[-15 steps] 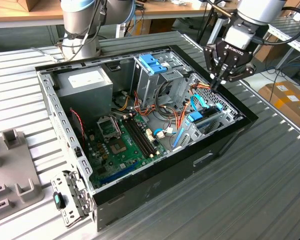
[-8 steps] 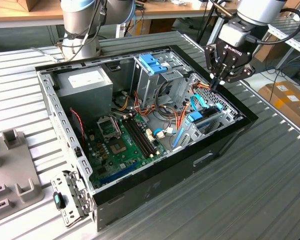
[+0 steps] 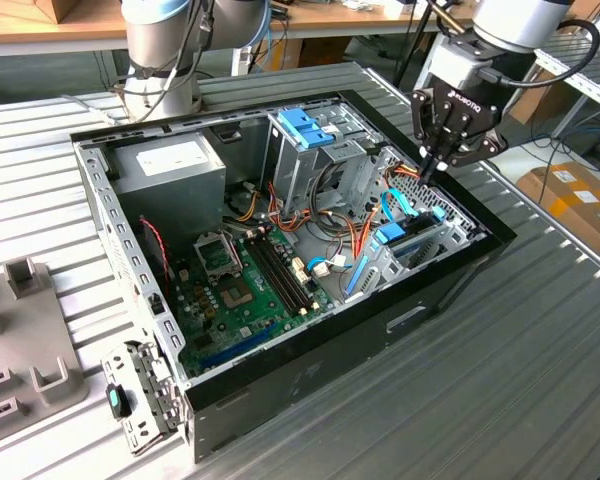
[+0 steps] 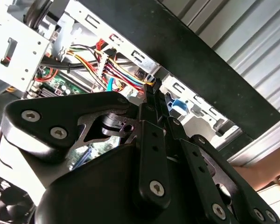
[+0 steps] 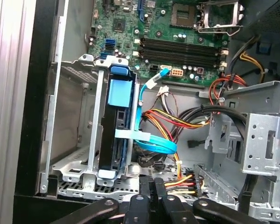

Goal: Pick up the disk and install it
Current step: 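Insert the second disk wire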

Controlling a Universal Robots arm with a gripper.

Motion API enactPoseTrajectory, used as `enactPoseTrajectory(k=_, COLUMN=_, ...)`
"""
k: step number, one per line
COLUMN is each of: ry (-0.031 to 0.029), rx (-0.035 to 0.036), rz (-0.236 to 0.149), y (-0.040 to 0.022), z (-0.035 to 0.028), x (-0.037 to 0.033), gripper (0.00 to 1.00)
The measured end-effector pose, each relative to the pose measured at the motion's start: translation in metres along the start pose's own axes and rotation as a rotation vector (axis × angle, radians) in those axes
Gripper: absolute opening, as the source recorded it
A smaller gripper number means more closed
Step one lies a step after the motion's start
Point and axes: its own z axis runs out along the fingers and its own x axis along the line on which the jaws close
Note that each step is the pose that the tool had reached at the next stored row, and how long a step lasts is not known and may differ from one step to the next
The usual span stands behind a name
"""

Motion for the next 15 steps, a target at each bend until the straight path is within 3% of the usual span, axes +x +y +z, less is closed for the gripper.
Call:
enactPoseTrajectory(k=1, ry=-0.0098, rx=0.001, rz=0.001, y=0.0, z=0.0002, x=0.0, gripper=0.16)
enactPoseTrajectory(k=2, ry=-0.0233, rx=0.0025, rz=0.002, y=0.0001, z=0.0, x=0.0, gripper=0.16)
enactPoseTrajectory(k=3, ry=-0.044, rx=0.0048, rz=0.002, y=0.0001, z=0.0, x=0.0002, gripper=0.16)
enactPoseTrajectory(k=4, ry=-0.0565, rx=0.0061, rz=0.002, y=0.0001, z=0.0, x=0.0006, gripper=0.16)
enactPoseTrajectory(k=5, ry=-0.0608, rx=0.0065, rz=0.003, y=0.0002, z=0.0, x=0.0011, gripper=0.16)
enactPoseTrajectory(k=11, ry=-0.0615, rx=0.0071, rz=0.026, y=0.0016, z=0.0004, x=0.0121, gripper=0.16)
enactPoseTrajectory(k=15, ry=-0.0614, rx=0.0071, rz=0.026, y=0.0016, z=0.0004, x=0.0122, gripper=0.16)
